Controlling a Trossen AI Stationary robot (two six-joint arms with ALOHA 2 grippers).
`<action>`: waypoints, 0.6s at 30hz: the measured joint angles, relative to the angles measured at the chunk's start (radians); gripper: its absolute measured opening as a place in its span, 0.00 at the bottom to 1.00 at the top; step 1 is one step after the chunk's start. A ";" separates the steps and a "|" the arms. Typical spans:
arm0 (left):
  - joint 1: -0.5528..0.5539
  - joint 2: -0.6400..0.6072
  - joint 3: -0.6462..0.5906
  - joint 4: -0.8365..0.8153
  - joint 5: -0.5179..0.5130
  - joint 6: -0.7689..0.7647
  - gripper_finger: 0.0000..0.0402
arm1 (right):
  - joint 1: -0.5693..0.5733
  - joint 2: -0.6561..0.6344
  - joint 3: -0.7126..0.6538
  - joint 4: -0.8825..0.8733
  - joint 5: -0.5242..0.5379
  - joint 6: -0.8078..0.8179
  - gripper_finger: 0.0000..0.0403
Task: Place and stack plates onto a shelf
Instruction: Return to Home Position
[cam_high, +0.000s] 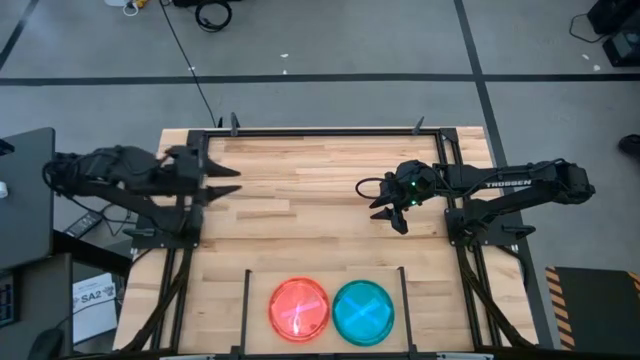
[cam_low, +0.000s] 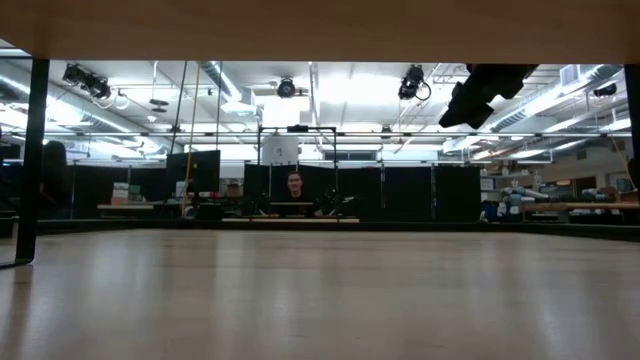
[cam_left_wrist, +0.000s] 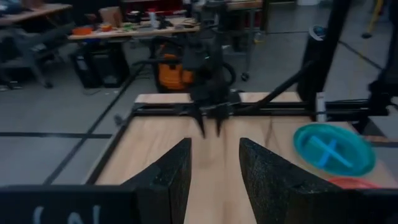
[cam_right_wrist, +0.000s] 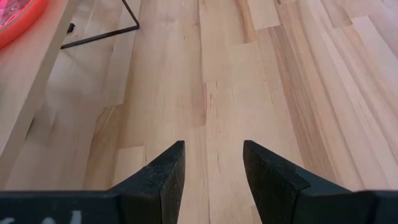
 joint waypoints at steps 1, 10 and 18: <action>-0.010 -0.025 -0.015 -0.010 -0.028 0.000 0.35 | 0.000 0.000 0.000 0.000 0.000 0.000 0.42; -0.048 -0.285 -0.349 0.059 -0.102 -0.005 0.35 | 0.000 0.000 0.000 0.000 0.000 0.000 0.42; -0.046 -0.504 -0.706 0.314 -0.102 0.019 0.35 | 0.000 0.000 0.000 0.000 0.000 0.000 0.42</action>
